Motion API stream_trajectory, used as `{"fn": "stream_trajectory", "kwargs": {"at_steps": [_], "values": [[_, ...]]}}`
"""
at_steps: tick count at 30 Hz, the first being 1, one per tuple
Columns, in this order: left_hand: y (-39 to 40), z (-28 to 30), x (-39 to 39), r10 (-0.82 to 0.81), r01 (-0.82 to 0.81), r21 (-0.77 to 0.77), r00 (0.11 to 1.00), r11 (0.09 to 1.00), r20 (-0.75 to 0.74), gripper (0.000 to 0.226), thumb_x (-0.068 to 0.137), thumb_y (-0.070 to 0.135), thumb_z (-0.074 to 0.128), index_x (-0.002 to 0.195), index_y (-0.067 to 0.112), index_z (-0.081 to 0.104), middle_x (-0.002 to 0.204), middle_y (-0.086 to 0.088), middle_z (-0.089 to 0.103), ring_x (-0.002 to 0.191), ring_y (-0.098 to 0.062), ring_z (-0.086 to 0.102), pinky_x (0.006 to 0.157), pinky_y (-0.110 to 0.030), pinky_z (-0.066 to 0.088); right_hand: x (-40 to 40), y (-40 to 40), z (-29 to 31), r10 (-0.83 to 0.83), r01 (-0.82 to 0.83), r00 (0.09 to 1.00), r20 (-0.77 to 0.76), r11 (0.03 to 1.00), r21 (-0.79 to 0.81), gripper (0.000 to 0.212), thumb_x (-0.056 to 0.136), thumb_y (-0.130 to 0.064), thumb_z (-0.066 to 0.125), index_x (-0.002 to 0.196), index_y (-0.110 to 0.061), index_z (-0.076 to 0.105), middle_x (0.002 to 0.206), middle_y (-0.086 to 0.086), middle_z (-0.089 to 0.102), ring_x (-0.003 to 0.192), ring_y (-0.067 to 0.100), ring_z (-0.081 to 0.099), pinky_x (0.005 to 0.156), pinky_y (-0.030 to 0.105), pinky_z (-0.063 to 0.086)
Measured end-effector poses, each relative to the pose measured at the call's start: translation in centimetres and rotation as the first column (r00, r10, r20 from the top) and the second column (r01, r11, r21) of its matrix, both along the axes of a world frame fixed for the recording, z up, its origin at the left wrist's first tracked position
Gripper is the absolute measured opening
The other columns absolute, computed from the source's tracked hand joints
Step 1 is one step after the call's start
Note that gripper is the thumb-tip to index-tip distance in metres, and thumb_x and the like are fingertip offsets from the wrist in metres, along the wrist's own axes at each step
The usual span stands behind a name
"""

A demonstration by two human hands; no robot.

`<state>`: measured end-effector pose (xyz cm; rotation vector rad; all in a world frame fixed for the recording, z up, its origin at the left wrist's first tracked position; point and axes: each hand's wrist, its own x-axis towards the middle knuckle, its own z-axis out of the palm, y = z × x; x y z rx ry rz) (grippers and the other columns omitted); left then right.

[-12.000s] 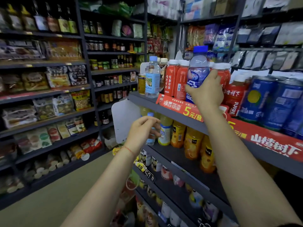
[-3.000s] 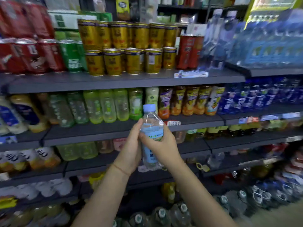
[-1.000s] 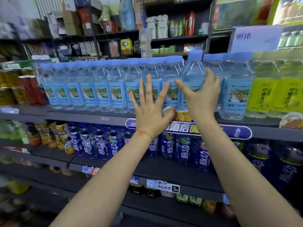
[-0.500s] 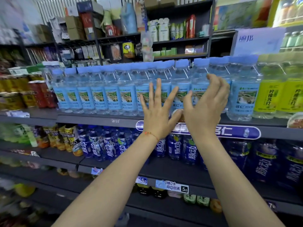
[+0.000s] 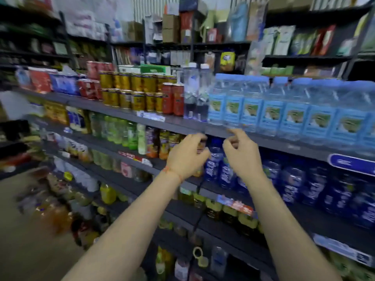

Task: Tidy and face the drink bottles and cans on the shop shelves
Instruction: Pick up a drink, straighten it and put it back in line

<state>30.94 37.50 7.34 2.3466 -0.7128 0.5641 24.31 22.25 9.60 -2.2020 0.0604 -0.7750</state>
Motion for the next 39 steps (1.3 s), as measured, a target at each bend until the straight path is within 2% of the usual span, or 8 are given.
{"fn": "stream_trajectory", "kwargs": {"at_steps": [3, 10, 12, 15, 20, 29, 34, 39], "values": [[10.8, -2.3, 2.5, 0.076, -0.076, 0.002, 0.99, 0.997, -0.117, 0.025, 0.092, 0.041, 0.051, 0.113, 0.033, 0.063, 0.093, 0.011, 0.066, 0.09, -0.017, 0.064, 0.074, -0.034, 0.054, 3.7, 8.7, -2.1, 0.106, -0.104, 0.991, -0.079, 0.994, 0.035, 0.026, 0.1, -0.026, 0.052, 0.125, -0.023, 0.06, 0.106, -0.004, 0.063, 0.083, 0.0, 0.057, 0.071, 0.024, 0.05], [30.7, -4.3, 9.5, 0.18, -0.206, -0.078, 0.95, 0.975, -0.255, 0.027, 0.097, 0.033, 0.053, 0.123, 0.027, 0.058, 0.094, 0.013, 0.062, 0.08, -0.005, 0.062, 0.07, -0.028, 0.054, 14.2, 27.6, -5.7, 0.311, -0.312, 0.939, -0.146, 0.95, 0.021, 0.026, 0.1, -0.028, 0.052, 0.124, -0.022, 0.062, 0.118, -0.005, 0.059, 0.093, 0.005, 0.054, 0.069, 0.014, 0.04], [35.2, -4.9, 12.4, 0.205, -0.241, -0.114, 0.943, 0.964, -0.263, 0.029, 0.097, 0.035, 0.054, 0.125, 0.027, 0.058, 0.103, 0.007, 0.065, 0.089, -0.012, 0.063, 0.078, -0.036, 0.056, 17.9, 32.0, -6.5, 0.345, -0.344, 0.927, -0.149, 0.938, 0.029, 0.024, 0.1, -0.027, 0.052, 0.122, -0.022, 0.062, 0.121, -0.004, 0.058, 0.095, 0.006, 0.055, 0.074, 0.018, 0.042], [41.5, -5.9, 17.4, 0.245, -0.285, -0.11, 0.928, 0.952, -0.281, 0.031, 0.098, 0.036, 0.053, 0.128, 0.028, 0.056, 0.103, 0.012, 0.06, 0.092, -0.012, 0.061, 0.081, -0.041, 0.055, 24.3, 38.5, -7.8, 0.405, -0.399, 0.903, -0.144, 0.914, 0.066, 0.02, 0.101, -0.024, 0.052, 0.118, -0.023, 0.062, 0.116, -0.005, 0.057, 0.085, -0.001, 0.054, 0.06, 0.009, 0.04], [52.1, -6.2, 28.8, 0.275, -0.307, -0.075, 0.92, 0.949, -0.278, 0.03, 0.099, 0.032, 0.053, 0.128, 0.025, 0.056, 0.096, 0.012, 0.062, 0.075, -0.01, 0.062, 0.066, -0.032, 0.052, 37.4, 49.7, -9.9, 0.439, -0.426, 0.896, -0.064, 0.892, 0.151, 0.019, 0.099, -0.027, 0.052, 0.115, -0.028, 0.061, 0.115, -0.004, 0.053, 0.08, 0.001, 0.056, 0.069, 0.026, 0.043], [72.3, -2.7, 48.5, 0.392, -0.454, -0.186, 0.873, 0.872, -0.291, 0.025, 0.095, 0.027, 0.056, 0.12, 0.026, 0.061, 0.096, 0.012, 0.064, 0.078, -0.015, 0.067, 0.076, -0.04, 0.057, 60.2, 71.4, -6.1, 0.551, -0.537, 0.832, -0.054, 0.827, 0.169, 0.017, 0.095, -0.02, 0.054, 0.108, -0.022, 0.065, 0.112, -0.004, 0.057, 0.096, 0.012, 0.057, 0.082, 0.026, 0.041], [84.9, -3.3, 57.0, 0.435, -0.515, -0.277, 0.848, 0.811, -0.303, 0.02, 0.094, 0.029, 0.057, 0.113, 0.031, 0.061, 0.096, 0.007, 0.065, 0.079, -0.016, 0.068, 0.075, -0.044, 0.057, 68.8, 84.1, -5.1, 0.639, -0.636, 0.766, -0.068, 0.769, 0.063, 0.017, 0.097, -0.022, 0.053, 0.11, -0.023, 0.064, 0.112, -0.007, 0.055, 0.09, 0.004, 0.054, 0.077, 0.023, 0.041], [97.3, -2.8, 66.8, 0.391, -0.479, -0.355, 0.873, 0.803, -0.292, 0.017, 0.095, 0.024, 0.055, 0.111, 0.031, 0.058, 0.099, 0.003, 0.062, 0.075, -0.016, 0.07, 0.067, -0.038, 0.055, 78.5, 96.8, -4.6, 0.612, -0.611, 0.791, -0.033, 0.791, 0.024, 0.017, 0.096, -0.02, 0.054, 0.111, -0.023, 0.061, 0.108, -0.004, 0.055, 0.082, 0.005, 0.057, 0.065, 0.009, 0.042]]}}
